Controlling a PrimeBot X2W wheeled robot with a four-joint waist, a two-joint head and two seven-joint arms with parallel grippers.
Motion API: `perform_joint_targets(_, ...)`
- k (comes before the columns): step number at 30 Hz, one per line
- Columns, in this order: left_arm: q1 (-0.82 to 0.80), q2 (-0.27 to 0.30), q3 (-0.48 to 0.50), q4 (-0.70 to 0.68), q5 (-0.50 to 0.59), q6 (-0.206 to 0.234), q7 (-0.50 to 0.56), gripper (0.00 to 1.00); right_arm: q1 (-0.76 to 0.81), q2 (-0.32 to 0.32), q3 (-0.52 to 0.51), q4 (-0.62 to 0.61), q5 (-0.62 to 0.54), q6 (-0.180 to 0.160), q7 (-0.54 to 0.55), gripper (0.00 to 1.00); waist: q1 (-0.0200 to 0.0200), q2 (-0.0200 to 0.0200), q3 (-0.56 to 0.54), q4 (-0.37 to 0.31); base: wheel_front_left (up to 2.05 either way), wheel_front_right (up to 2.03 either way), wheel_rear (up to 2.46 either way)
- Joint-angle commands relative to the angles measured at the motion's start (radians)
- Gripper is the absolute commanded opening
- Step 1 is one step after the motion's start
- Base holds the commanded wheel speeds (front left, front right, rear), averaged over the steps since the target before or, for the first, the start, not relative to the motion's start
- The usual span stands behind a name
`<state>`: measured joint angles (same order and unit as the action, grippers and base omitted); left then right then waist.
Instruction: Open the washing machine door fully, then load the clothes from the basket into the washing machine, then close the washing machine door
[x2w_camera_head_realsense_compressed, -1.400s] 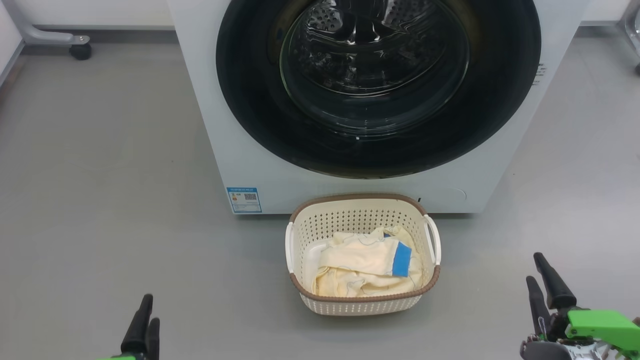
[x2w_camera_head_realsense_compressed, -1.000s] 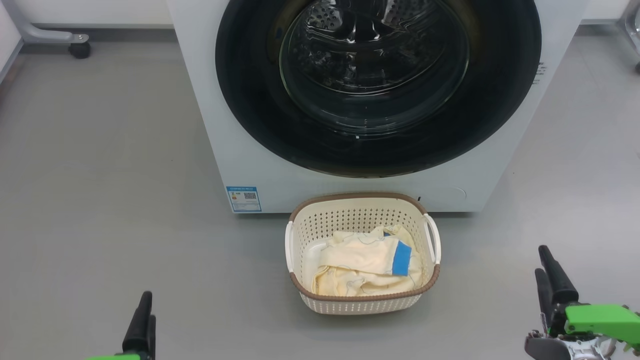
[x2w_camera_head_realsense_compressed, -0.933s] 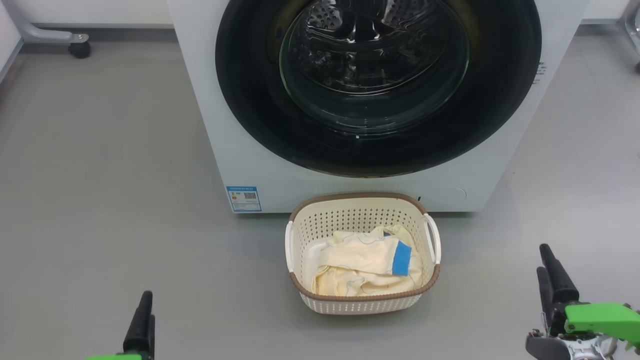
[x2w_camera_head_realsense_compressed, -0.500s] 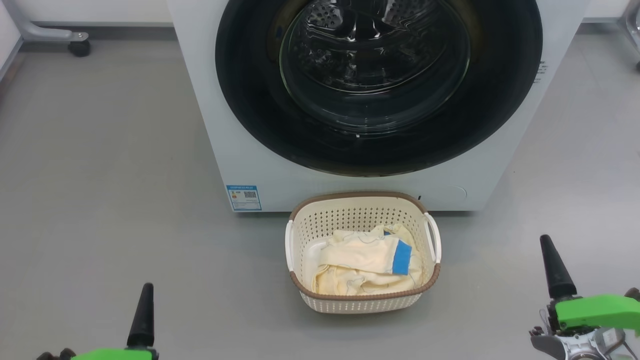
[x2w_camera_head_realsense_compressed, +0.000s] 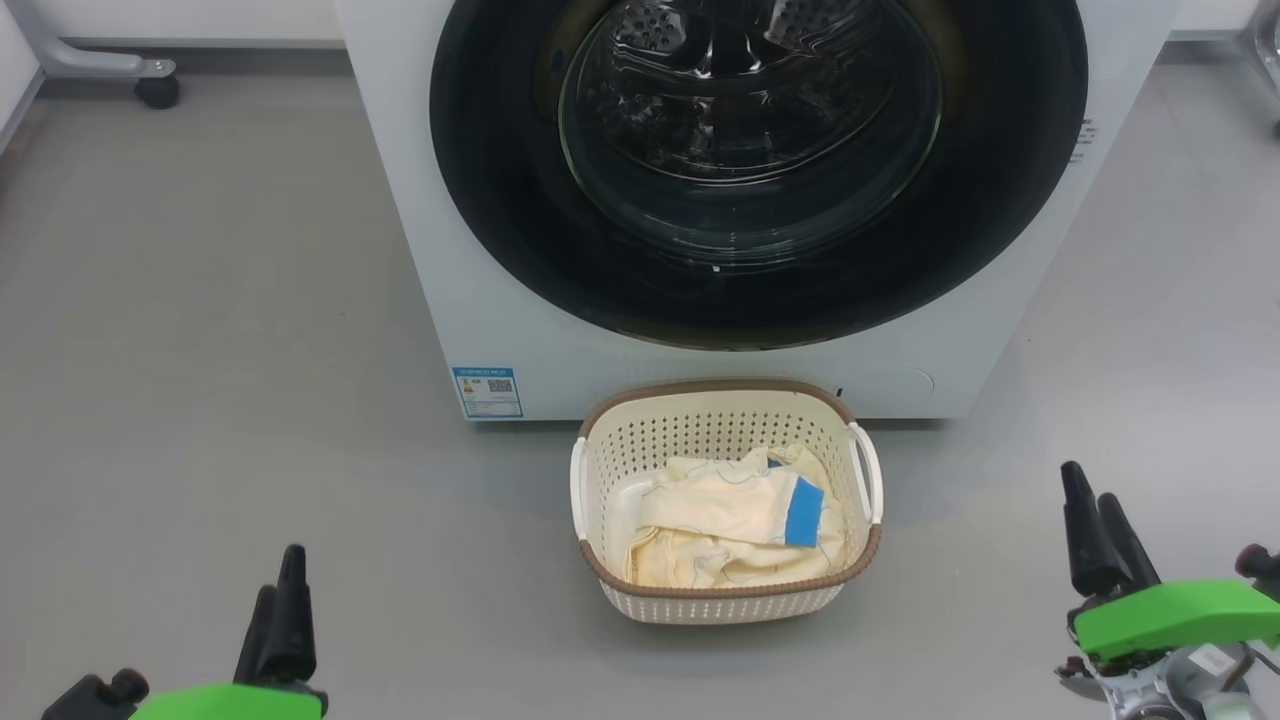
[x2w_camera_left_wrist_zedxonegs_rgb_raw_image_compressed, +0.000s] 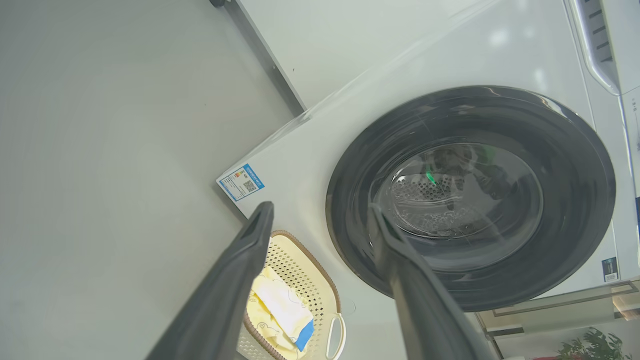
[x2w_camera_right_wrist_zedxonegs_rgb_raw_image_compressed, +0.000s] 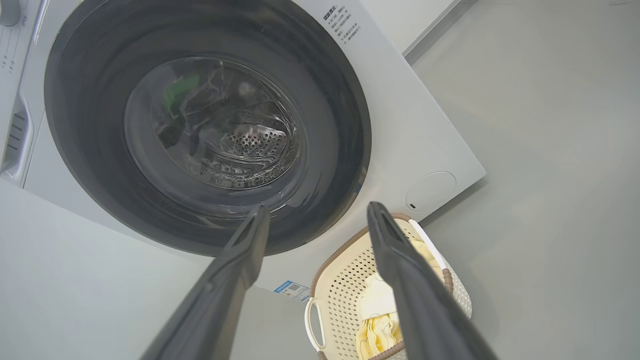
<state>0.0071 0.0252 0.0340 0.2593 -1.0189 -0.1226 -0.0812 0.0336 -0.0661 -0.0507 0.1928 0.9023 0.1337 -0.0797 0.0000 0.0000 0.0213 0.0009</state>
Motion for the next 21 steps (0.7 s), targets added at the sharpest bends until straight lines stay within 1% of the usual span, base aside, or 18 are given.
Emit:
perform_joint_targets(1, -0.031, 0.016, 0.023, -0.041, 0.032, -0.004, -0.012, 1.00, -0.028, -0.028, 0.015, -0.042, -0.033, -0.002, -0.013, 1.00, 0.0000, 0.0000, 0.000, 0.000, 0.00, 0.00, 0.00)
perform_joint_targets(14, -0.021, 0.018, 0.006, -0.085, 0.233, -0.005, -0.050, 1.00, -0.020, -0.045, 0.042, -0.051, -0.225, -0.002, -0.051, 1.00, 0.0000, 0.0000, 0.008, 0.001, 0.00, 0.00, 0.00)
perform_joint_targets(21, -0.018, 0.019, 0.000, -0.108, 0.319, -0.006, -0.071, 1.00, -0.016, -0.058, 0.059, -0.058, -0.319, -0.002, -0.072, 1.00, 0.0000, 0.0000, 0.012, 0.003, 0.00, 0.00, 0.00)
